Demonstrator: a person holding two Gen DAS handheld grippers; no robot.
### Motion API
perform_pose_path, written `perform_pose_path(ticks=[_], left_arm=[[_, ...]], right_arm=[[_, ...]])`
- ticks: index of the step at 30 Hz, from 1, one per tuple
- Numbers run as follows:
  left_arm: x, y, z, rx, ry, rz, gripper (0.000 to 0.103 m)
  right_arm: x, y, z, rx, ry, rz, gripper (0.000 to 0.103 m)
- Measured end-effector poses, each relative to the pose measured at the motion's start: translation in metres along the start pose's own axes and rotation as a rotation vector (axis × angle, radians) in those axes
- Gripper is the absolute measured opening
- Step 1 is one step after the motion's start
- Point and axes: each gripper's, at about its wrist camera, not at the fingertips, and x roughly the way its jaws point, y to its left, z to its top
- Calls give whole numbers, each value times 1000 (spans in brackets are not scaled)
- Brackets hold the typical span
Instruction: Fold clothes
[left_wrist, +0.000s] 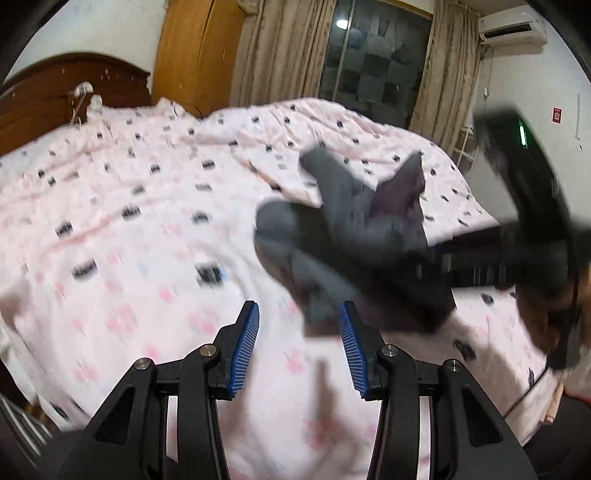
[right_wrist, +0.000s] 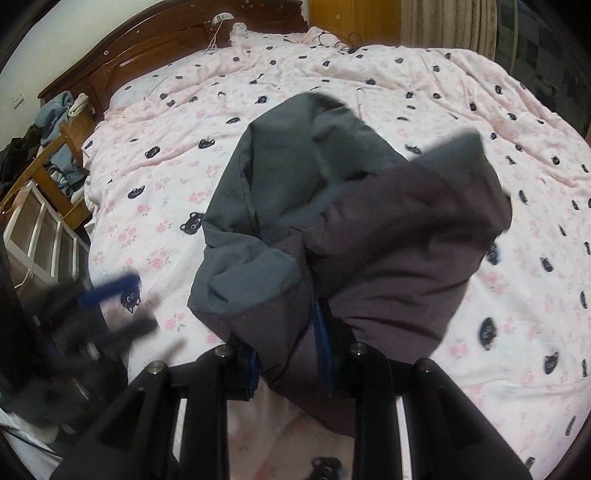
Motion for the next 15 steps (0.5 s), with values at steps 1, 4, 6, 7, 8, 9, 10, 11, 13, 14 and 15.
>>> perform_pose_path(ticks=[1, 4, 6, 7, 8, 9, 10, 11, 13, 14, 15], left_arm=[[0, 1, 9, 1, -10, -3, 45], [2, 5, 29, -5, -41, -6, 49], [5, 4, 47, -4, -55, -24, 49], [7, 4, 55, -3, -62, -32, 49], [7, 3, 62, 2, -70, -52, 49], [8, 1, 68, 8, -78, -72, 49], [12, -4, 74, 33, -71, -96, 49], [16, -10, 80, 57, -64, -121, 49], [26, -22, 90, 112, -48, -145, 50], [34, -30, 93, 153, -34, -139, 50], [42, -33, 96, 168, -13, -143, 50]], right_arm=[[3, 1, -1, -1, -2, 9, 30], [10, 6, -6, -5, -9, 36, 30], [13, 6, -9, -3, -12, 57, 31], [14, 7, -10, -3, -14, 66, 31], [15, 8, -12, -8, -17, 69, 31], [15, 8, -14, -12, -21, 72, 31], [15, 8, -15, -12, -28, 77, 32], [15, 8, -17, -11, -34, 82, 33], [15, 7, -19, -3, -49, 102, 35], [15, 5, -21, 2, -56, 110, 35], [15, 4, -22, 6, -64, 118, 35]])
